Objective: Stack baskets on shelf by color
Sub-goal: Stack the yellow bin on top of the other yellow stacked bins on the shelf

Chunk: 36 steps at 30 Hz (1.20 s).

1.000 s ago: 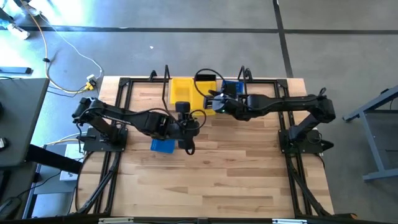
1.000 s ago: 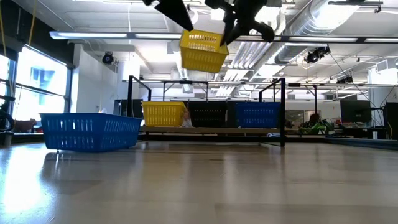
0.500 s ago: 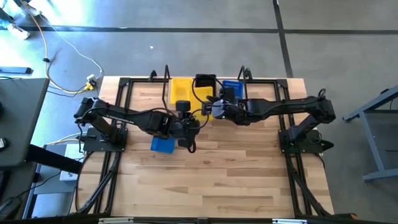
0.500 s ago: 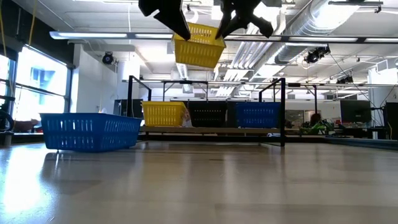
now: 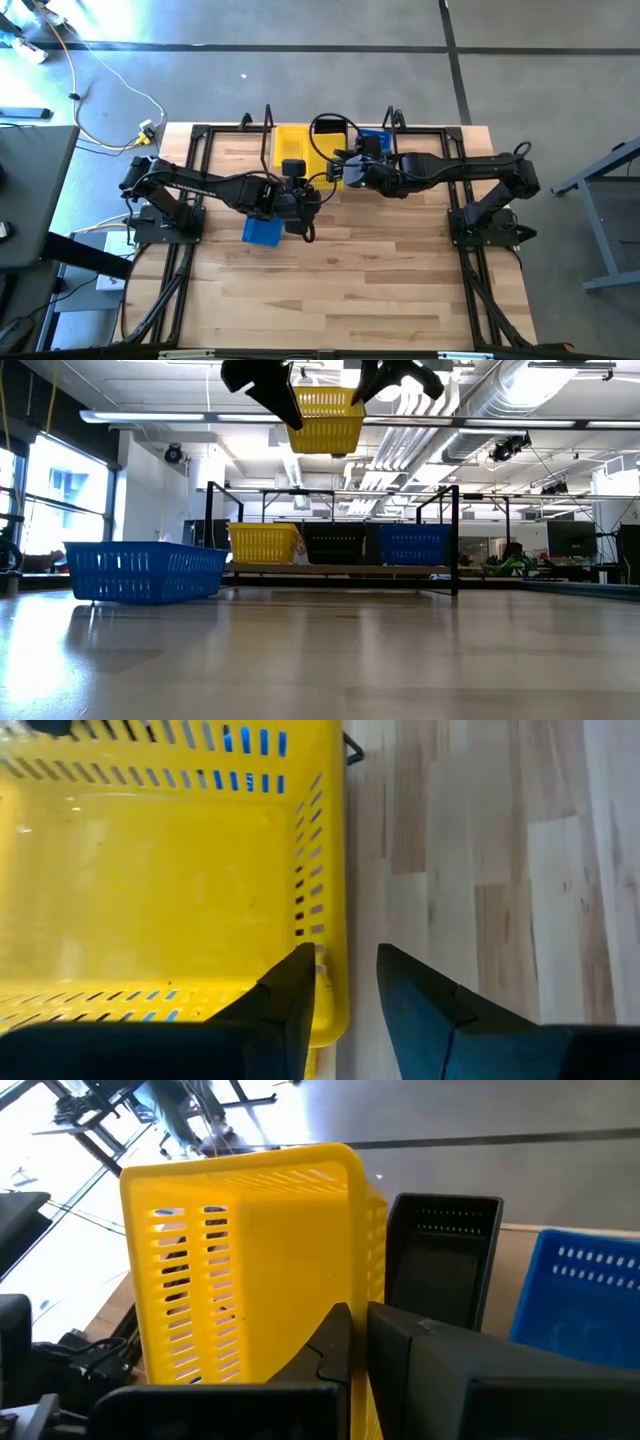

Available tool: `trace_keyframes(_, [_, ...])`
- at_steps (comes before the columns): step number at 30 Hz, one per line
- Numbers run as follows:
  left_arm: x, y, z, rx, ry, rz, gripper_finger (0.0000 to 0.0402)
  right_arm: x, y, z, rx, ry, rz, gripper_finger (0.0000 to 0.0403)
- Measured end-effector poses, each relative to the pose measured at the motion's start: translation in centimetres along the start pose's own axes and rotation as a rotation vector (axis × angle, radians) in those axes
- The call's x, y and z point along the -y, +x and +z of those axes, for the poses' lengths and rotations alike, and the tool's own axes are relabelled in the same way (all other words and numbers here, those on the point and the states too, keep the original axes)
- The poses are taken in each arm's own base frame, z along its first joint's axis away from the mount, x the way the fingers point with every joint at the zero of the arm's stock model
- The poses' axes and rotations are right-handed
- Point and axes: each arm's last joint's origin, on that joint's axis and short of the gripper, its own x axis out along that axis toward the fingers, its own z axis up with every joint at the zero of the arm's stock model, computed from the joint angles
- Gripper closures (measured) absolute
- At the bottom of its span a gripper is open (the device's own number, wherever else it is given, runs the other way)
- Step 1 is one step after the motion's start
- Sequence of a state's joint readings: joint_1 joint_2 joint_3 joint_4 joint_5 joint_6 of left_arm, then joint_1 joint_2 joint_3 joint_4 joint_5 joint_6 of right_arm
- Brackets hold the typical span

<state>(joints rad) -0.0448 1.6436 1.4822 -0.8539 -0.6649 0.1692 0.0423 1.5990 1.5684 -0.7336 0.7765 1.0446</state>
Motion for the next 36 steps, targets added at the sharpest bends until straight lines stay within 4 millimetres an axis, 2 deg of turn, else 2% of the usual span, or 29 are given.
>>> trace_keyframes(4, [-0.1,0.0,0.0,-0.002,0.0,0.017,0.0324,0.0,0.0,0.0,-0.004,0.004,0.0,0.0403])
trace_keyframes(10, [-0.1,0.0,0.0,-0.004,0.024,0.03,0.0392,0.0,0.0,0.0,-0.009,0.002,0.001,0.0403])
trace_keyframes(21, [-0.1,-0.1,0.0,-0.002,0.023,0.031,0.0397,0.0,0.1,0.0,-0.008,-0.039,0.003,0.04])
trace_keyframes(24, [-0.3,-0.2,0.0,0.003,0.019,0.023,0.0398,0.1,0.2,0.2,-0.004,-0.059,-0.004,0.0385])
trace_keyframes(30, [-0.4,-0.8,-0.3,0.011,0.022,-0.028,0.0401,0.6,1.0,0.9,-0.012,-0.089,-0.019,0.0322])
trace_keyframes(36, [-1.9,-2.2,-0.7,0.049,-0.024,-0.051,0.0401,1.5,1.5,2.3,-0.002,-0.124,-0.036,0.0272])
